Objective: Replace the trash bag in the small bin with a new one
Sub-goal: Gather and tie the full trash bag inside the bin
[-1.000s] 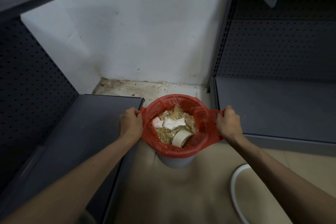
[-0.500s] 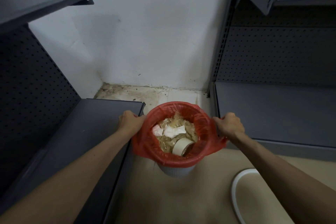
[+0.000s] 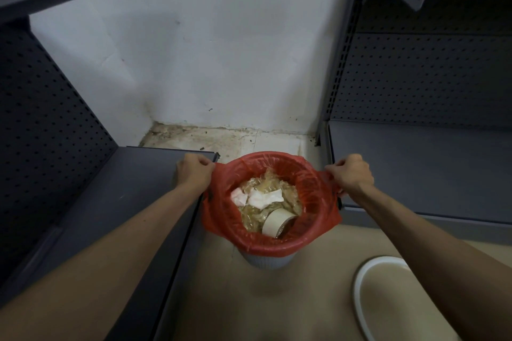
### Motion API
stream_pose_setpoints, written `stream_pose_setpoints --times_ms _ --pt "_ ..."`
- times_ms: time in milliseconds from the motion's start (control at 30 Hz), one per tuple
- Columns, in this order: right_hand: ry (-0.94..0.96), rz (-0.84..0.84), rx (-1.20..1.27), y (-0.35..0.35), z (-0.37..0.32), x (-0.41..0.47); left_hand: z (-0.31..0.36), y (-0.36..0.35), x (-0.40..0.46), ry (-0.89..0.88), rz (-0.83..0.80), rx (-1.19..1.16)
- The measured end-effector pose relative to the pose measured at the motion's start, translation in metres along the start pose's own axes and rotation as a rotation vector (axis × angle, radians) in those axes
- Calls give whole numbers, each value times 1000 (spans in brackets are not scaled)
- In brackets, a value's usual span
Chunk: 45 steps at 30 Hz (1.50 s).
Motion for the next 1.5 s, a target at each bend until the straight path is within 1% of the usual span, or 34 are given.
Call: stream_pose_setpoints --times_ms 100,267,333,467,667,833,967,1133,1233,1267,1333,1400,1500 --pt "16 -35 9 -3 -3 0 6 3 -3 -48 32 -1" --pt "65 -81 -153 -10 -7 3 14 5 -2 -102 65 -6" --pt "118 -36 -206 -6 -13 1 17 6 -1 -102 85 -18" --pt "230 125 -271 1 -26 -5 24 5 -2 -112 109 -61" --pt "291 237 -211 7 -35 -20 30 0 -6 -173 105 -120" --pt "303 291 -134 11 -28 -27 29 -2 -11 -166 113 -129" --pt "307 233 -120 12 -19 -32 20 -2 -18 -151 79 -110" --pt "326 64 -9 16 -13 -49 1 -1 -30 -41 -77 -195" --pt "317 16 13 22 -8 -59 -10 10 -46 4 -81 -121" --pt "311 1 0 24 -4 -62 -13 16 -54 6 -66 -86" --pt "296 -49 -47 24 3 -68 -20 24 -73 51 -90 -54" --pt "283 -100 -92 21 10 -75 -30 24 -90 149 -172 -115" --pt "268 -138 -112 17 16 -83 -47 14 -106 306 -267 -297"
Point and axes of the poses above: each hand's wrist, its own x-axis towards the middle knuckle, its own y-axis out of the back of the hand, z = x × y, the point moved 6 cm from there along x, towards the middle knuckle, and after that the axes turned 6 degrees about z, right-handed, at the moved point
